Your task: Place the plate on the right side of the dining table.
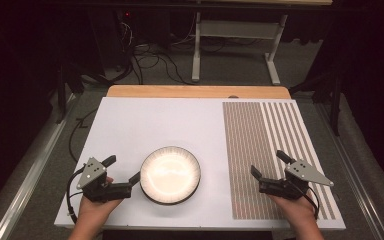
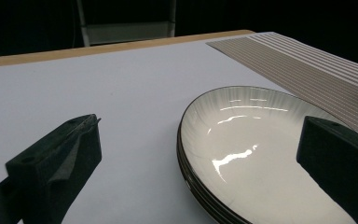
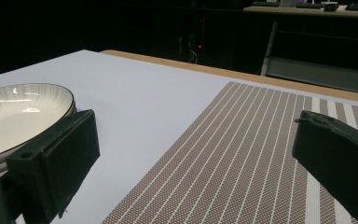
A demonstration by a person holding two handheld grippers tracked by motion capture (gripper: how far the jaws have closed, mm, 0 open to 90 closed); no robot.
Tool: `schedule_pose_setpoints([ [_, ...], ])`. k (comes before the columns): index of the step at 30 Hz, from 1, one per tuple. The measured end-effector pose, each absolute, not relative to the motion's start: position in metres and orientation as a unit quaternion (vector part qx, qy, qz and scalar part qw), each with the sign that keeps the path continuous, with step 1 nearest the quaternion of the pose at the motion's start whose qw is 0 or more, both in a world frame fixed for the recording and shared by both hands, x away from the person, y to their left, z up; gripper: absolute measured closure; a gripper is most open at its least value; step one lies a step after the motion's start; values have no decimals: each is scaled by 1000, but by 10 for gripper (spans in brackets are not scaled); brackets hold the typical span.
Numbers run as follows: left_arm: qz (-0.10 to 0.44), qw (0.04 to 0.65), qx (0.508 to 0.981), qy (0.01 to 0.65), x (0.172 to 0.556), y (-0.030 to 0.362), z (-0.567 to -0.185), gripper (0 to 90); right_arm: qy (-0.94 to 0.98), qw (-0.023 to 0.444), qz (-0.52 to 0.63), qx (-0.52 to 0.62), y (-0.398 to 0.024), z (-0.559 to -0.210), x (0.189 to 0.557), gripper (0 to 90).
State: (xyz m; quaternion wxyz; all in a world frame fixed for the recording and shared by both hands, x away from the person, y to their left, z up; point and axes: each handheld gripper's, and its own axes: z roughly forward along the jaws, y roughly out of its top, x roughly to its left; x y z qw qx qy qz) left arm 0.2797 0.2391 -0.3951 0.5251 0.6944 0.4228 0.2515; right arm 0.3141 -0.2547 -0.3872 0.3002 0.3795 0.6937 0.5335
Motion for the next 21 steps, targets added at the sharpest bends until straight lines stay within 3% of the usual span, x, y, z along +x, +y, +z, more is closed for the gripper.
schedule_pose_setpoints([
  [21, 249, 521, 697, 425, 280, 237, -394, 4, 699, 301, 533, 369, -250, -387, 313, 17],
])
